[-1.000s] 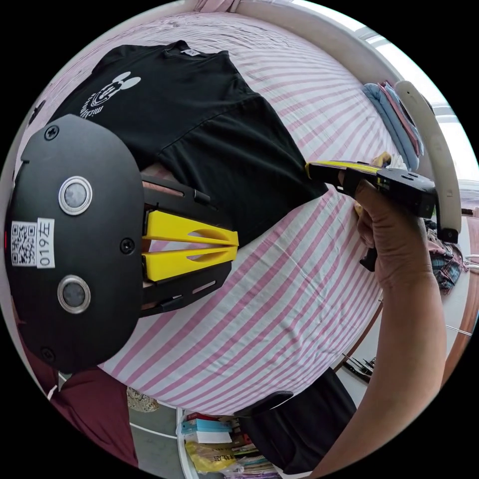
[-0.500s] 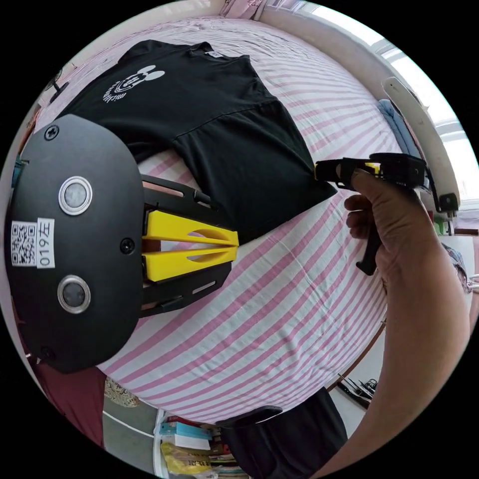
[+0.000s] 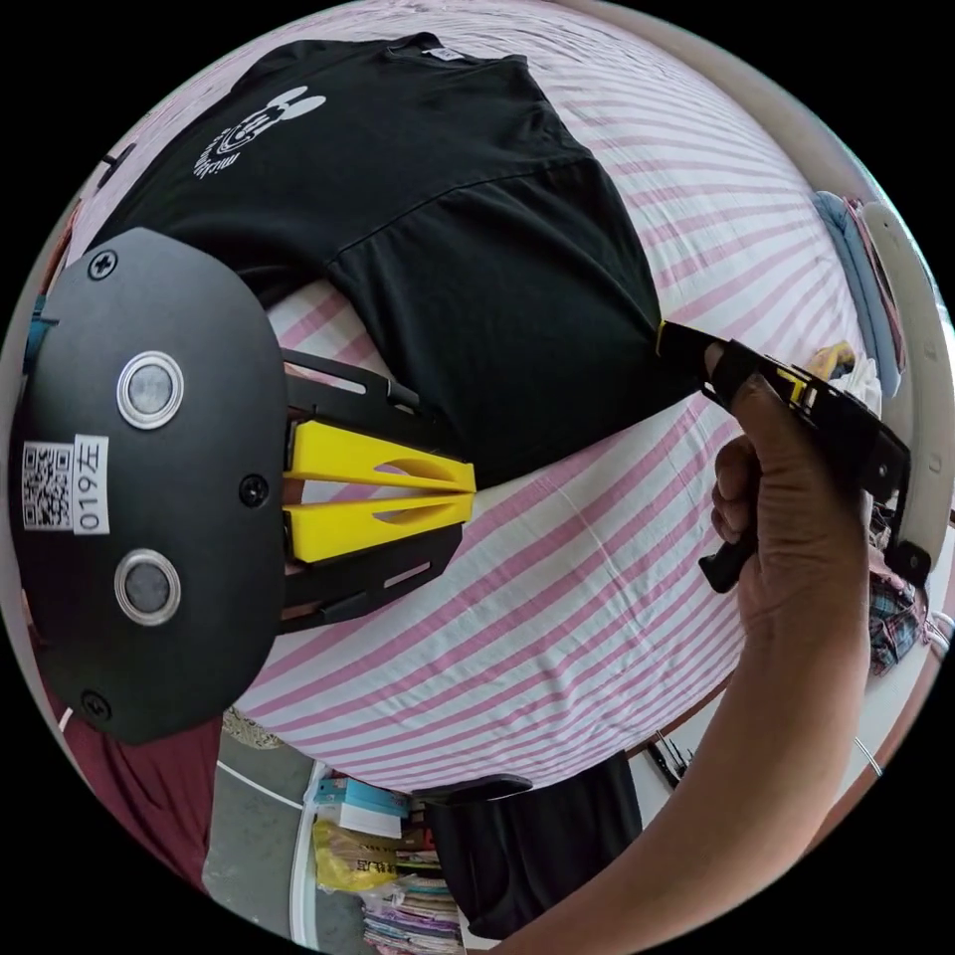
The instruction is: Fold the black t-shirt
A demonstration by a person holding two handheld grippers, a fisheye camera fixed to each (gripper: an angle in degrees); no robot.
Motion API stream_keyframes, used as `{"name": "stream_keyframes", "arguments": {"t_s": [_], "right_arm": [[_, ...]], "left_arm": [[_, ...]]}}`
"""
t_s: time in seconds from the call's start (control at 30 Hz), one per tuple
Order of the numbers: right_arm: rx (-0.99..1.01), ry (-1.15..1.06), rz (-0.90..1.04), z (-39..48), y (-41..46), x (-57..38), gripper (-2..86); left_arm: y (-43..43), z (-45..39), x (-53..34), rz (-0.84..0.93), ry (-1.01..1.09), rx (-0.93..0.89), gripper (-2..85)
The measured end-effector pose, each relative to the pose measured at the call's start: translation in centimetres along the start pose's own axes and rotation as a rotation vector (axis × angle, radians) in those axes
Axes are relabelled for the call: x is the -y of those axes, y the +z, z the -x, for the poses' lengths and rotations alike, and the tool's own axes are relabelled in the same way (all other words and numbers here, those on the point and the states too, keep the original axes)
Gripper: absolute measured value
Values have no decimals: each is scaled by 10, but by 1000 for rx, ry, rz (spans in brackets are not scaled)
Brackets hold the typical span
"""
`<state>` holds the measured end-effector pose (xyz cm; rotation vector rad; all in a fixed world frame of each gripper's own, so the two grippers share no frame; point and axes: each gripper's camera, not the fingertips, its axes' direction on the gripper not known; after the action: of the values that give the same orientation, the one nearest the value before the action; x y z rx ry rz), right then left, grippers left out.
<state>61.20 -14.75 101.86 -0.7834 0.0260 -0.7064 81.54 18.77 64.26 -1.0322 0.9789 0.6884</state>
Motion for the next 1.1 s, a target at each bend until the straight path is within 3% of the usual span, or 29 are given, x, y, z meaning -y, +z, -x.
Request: {"name": "stream_keyframes", "arguments": {"t_s": [0.1, 0.2, 0.33, 0.43, 0.57, 0.67, 0.83, 1.1], "right_arm": [[-41, 5, -3, 2, -5, -6, -7], [54, 53, -70, -20, -18, -26, -3], [200, 161, -149, -65, -39, -60, 34], [184, 158, -215, -74, -68, -64, 62], [147, -27, -217, -40, -81, -24, 91], [154, -123, -199, -17, -74, 11, 89], [161, -188, -129, -1, -60, 40, 84], [147, -212, -96, 1, -65, 39, 60]], "left_arm": [[-1, -10, 0, 14, -12, 8, 7], [-7, -24, -9, -27, -36, 43, 8], [-26, -56, -49, -207, -49, 88, 9], [-42, -77, -87, -287, -66, 180, 9], [-47, -85, -130, -222, -79, 483, 7], [-43, -74, -147, -156, -115, 561, 7], [-19, -67, -153, -60, -179, 545, 7], [2, -71, -160, -53, -303, 508, 11]]}}
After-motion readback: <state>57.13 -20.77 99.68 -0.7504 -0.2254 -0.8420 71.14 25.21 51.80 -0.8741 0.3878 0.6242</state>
